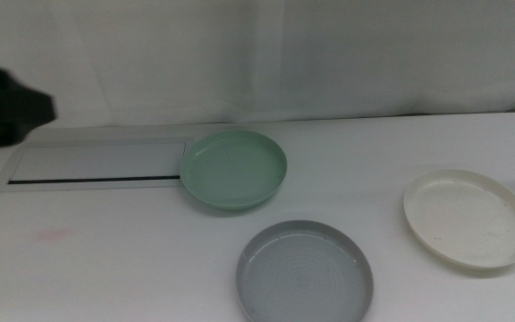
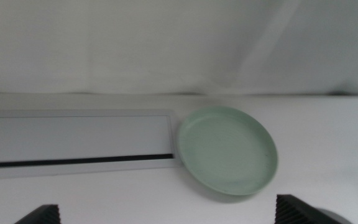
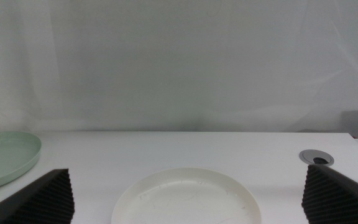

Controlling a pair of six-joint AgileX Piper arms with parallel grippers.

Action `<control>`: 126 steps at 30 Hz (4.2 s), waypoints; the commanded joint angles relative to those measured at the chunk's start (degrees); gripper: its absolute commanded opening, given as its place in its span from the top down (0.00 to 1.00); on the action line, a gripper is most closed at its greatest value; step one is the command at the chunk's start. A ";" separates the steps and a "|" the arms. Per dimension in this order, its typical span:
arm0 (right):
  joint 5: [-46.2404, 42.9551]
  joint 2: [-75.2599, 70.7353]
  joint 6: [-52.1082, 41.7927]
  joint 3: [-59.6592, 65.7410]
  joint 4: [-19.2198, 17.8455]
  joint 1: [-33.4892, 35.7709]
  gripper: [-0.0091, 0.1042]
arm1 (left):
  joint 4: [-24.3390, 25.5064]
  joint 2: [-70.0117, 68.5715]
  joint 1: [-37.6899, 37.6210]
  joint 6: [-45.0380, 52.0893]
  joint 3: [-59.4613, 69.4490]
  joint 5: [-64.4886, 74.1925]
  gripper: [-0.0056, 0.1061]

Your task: Stack the three bowls on top of each other.

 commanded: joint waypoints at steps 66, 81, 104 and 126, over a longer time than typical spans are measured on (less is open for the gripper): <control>0.41 -0.26 -0.35 1.12 0.08 -0.24 0.01 | 14.39 76.38 -18.53 -38.13 -39.94 6.94 0.88; 0.41 -0.26 -0.35 1.12 0.08 -0.24 0.01 | 14.35 67.88 -18.43 -33.25 -42.10 1.62 0.98; 0.41 -0.26 -0.35 1.12 0.08 -0.24 0.01 | 13.93 42.17 -29.64 -15.24 -31.68 12.41 0.98; 0.41 -0.26 -0.35 1.12 0.08 -0.24 0.01 | 8.08 39.56 -33.89 -20.35 0.23 -15.61 0.98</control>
